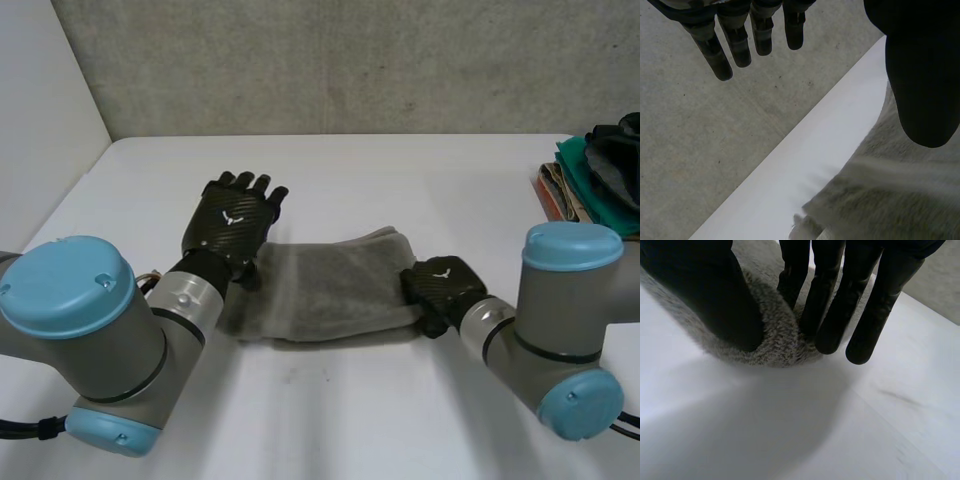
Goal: Fold the laundry.
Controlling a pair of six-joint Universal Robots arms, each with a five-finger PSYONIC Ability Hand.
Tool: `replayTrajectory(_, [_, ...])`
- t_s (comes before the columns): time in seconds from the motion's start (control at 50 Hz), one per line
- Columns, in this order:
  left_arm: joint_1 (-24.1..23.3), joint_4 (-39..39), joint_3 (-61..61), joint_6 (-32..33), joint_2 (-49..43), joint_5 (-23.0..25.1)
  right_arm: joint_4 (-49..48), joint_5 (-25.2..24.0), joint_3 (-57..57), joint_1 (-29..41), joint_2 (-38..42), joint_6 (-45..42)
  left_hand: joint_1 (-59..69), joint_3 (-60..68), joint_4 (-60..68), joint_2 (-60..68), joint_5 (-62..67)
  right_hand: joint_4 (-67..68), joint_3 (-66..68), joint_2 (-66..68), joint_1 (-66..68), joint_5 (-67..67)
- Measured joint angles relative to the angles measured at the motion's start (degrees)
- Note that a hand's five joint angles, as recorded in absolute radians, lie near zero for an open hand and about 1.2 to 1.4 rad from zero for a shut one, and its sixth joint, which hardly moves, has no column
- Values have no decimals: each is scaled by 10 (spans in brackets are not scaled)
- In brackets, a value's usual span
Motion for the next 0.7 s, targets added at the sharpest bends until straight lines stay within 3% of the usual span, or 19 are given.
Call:
replayTrajectory(0.18, [5,-4,-10,1,19,0,3,18,23,-31,-61,-62,0,0,0,0,0,30,25,12,10,23])
replayTrajectory(0.3, [9,-14,-17,-1,31,-2,-2,43,29,-11,-107,-207,0,0,0,0,0,30,25,15,18,23])
replayTrajectory(0.42, [18,-19,-20,-2,38,-10,-84,42,-9,101,-84,-335,0,0,0,0,0,31,25,19,27,28])
replayTrajectory(0.56, [37,-18,-17,-4,49,-53,-188,-21,-46,220,-2,-362,0,0,0,0,0,31,25,19,35,35])
replayTrajectory(0.62, [42,-18,-15,-5,52,-73,-201,-52,-54,234,25,-343,0,0,0,0,0,-143,-161,-170,-146,-132])
replayTrajectory(0.66, [44,-18,-13,-6,54,-86,-203,-71,-58,235,40,-307,0,0,0,0,0,-376,-384,-397,-349,-363])
replayTrajectory(0.7, [44,-18,-11,-6,54,-92,-202,-78,-61,229,42,-262,0,0,0,0,0,-487,-492,-500,-397,-467])
